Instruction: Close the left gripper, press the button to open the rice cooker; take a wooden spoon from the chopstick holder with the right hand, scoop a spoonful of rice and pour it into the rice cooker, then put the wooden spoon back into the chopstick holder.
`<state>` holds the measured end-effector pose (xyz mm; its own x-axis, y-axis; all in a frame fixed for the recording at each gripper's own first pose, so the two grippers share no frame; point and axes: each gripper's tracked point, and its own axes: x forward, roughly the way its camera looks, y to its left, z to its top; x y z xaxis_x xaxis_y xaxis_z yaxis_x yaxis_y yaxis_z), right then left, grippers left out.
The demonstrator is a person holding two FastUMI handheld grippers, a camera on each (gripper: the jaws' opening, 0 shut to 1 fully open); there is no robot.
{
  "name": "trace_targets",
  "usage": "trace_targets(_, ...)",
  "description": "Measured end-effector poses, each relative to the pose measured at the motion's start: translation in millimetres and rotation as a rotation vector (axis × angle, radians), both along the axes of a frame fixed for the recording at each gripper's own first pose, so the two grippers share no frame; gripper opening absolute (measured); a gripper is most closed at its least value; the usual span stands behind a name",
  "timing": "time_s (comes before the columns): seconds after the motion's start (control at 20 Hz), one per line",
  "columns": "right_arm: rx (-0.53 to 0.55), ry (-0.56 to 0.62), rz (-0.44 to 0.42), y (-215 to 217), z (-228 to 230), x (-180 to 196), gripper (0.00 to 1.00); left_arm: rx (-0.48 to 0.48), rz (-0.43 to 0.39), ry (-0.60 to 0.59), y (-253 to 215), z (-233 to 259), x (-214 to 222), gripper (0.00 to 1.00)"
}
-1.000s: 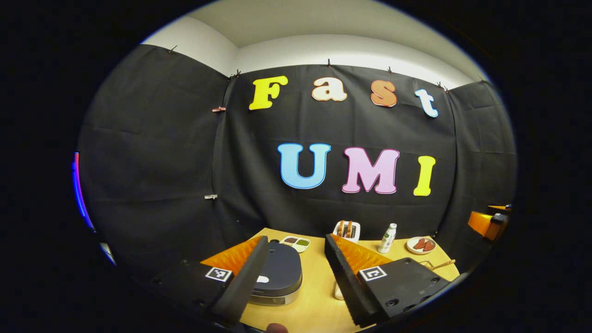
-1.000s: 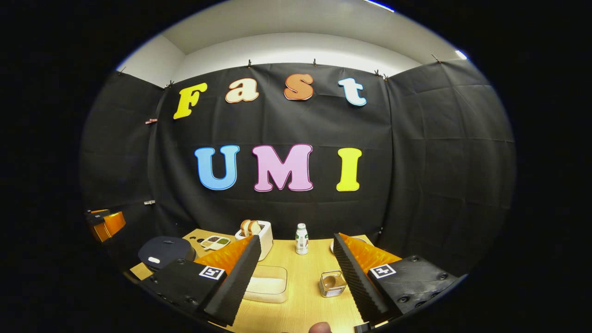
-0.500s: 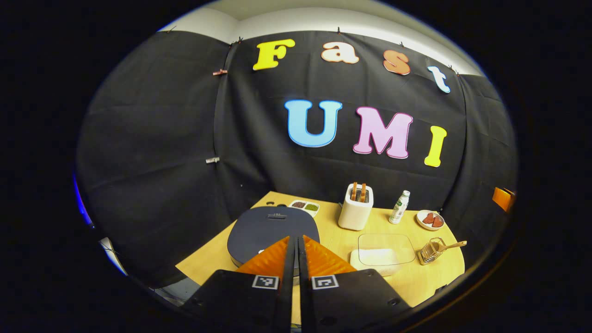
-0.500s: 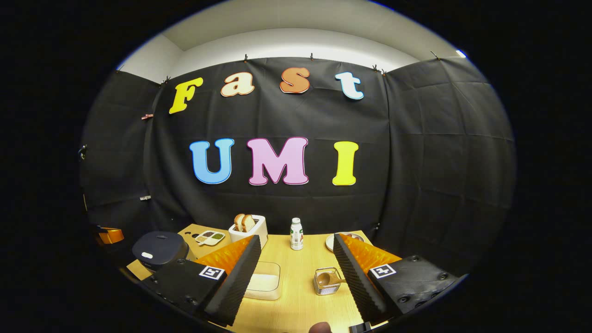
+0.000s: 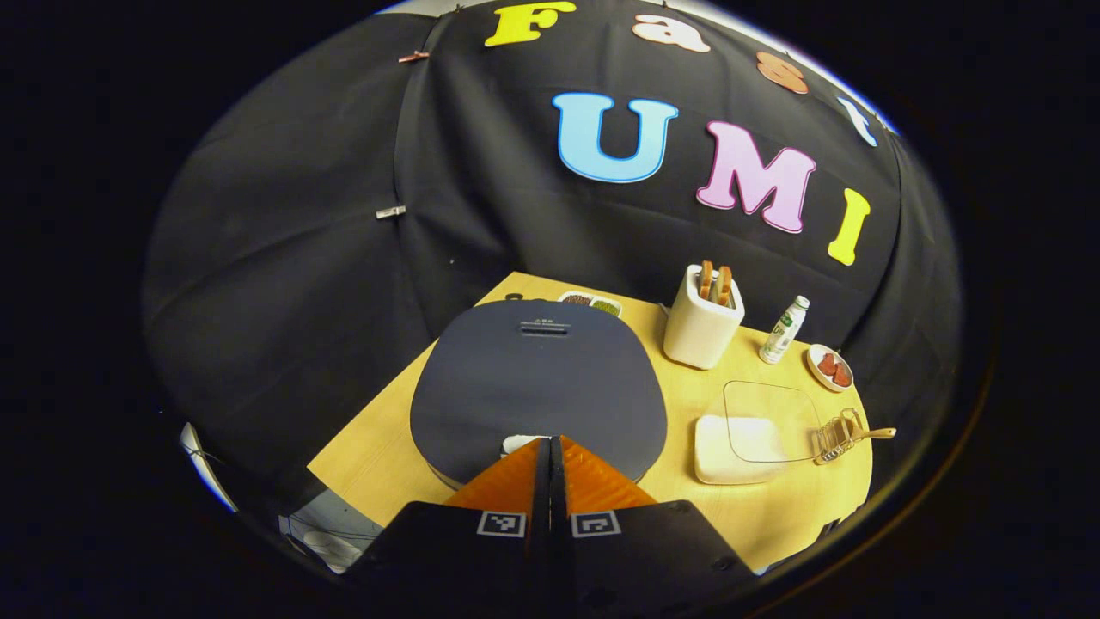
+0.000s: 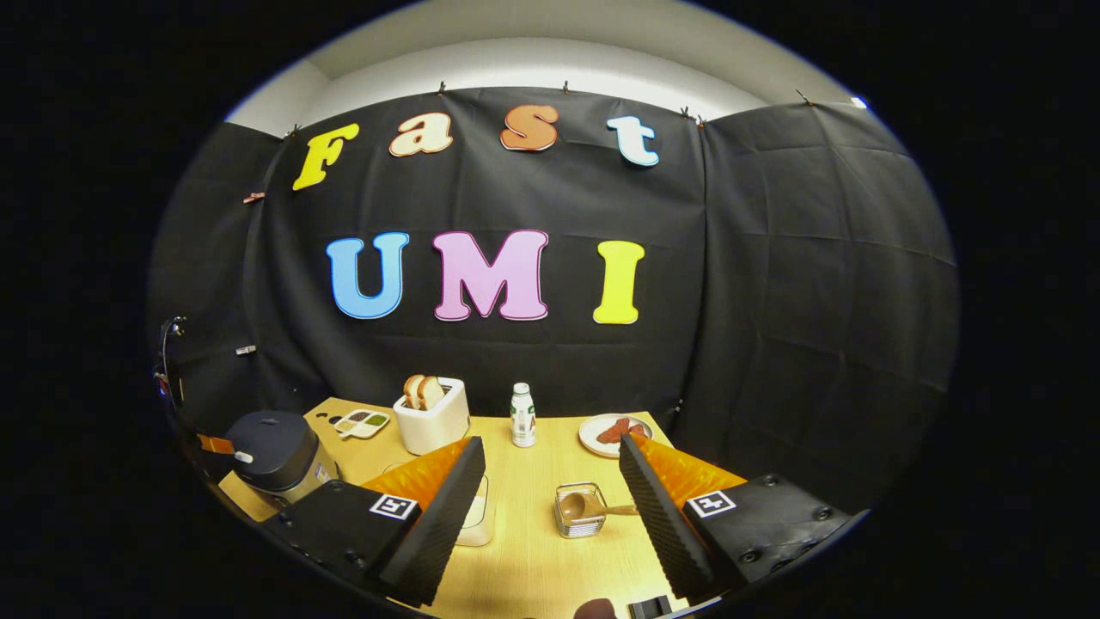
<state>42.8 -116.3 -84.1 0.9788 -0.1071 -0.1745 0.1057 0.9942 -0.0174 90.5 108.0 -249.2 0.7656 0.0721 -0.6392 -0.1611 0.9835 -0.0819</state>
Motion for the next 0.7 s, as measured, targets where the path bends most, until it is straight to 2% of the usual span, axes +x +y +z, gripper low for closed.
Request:
trace_targets(0.3,0.007,0.045,-0.024,-6,-17,1,0.98,-0.051,-0.012,0.060,4,-22,15,0.05)
trace_targets(0.55,0.015,0.053,-0.027,-4,-20,0,0.98,-0.081,-0.007,0.152,5,-34,9,0.06)
trace_targets(0.7,0.017,0.063,-0.032,-6,-24,-3,0.98,-0.079,-0.017,0.142,4,-30,10,0.06)
